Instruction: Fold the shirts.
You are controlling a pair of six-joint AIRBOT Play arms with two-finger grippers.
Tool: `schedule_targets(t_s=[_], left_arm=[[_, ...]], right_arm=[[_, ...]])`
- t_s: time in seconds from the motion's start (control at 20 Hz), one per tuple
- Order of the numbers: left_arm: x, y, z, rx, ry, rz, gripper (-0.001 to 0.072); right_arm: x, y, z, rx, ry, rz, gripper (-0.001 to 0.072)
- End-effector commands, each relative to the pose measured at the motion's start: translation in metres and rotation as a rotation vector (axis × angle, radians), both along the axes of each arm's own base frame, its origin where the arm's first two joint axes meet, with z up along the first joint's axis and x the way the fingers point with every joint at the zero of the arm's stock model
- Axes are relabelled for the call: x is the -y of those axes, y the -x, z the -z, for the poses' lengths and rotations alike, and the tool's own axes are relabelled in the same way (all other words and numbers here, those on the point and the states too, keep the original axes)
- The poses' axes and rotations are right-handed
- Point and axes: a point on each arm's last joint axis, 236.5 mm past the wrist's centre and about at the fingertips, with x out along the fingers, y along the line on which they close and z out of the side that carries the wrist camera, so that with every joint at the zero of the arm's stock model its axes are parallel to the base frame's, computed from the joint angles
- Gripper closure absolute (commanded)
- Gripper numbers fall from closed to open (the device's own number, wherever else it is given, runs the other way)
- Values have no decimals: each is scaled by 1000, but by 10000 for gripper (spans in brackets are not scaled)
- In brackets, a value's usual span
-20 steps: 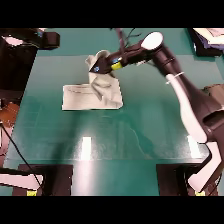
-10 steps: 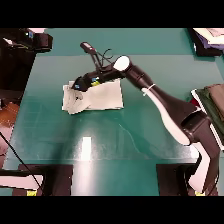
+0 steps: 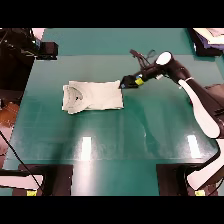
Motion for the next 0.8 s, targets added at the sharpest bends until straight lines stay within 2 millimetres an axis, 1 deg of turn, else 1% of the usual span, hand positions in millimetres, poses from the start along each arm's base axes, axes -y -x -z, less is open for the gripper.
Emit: schedule_targets(t_s=[0.0, 0.1, 0.2, 0.35, 0.45, 0.5, 0.55, 0.6, 0.65, 0.7, 0.75], left_arm=[[7, -2, 3, 3, 31, 7, 678], [9, -3, 1, 8, 42, 10, 678], [10, -4, 1, 14, 43, 9, 678], [10, -4, 1, 14, 41, 14, 678], [10, -3, 1, 16, 32, 33, 678], [10, -3, 1, 14, 31, 33, 678], [10, -2, 2, 10, 31, 34, 678], [11, -1, 2, 6, 32, 35, 678], [14, -1, 2, 5, 45, 40, 678], [17, 0, 1, 4, 59, 46, 678], [21, 1, 0, 2, 75, 53, 678]], right_arm=[[31, 3, 29, -142, -52, 158, 44], [25, 1, 41, -162, -80, 219, 45], [7, -2, 46, -169, -117, 235, 56], [-32, 3, 51, -199, -174, 203, 69], [-62, 11, 54, -220, -193, 135, 122], [-76, 14, 54, -221, -203, 106, 125], [-92, 14, 52, -218, -220, 83, 158], [-104, 14, 51, -200, -222, 62, 221], [-115, 11, 47, -168, -228, 44, 330], [-123, 8, 41, -126, -234, 27, 423], [-129, 5, 33, -80, -243, 10, 584]])
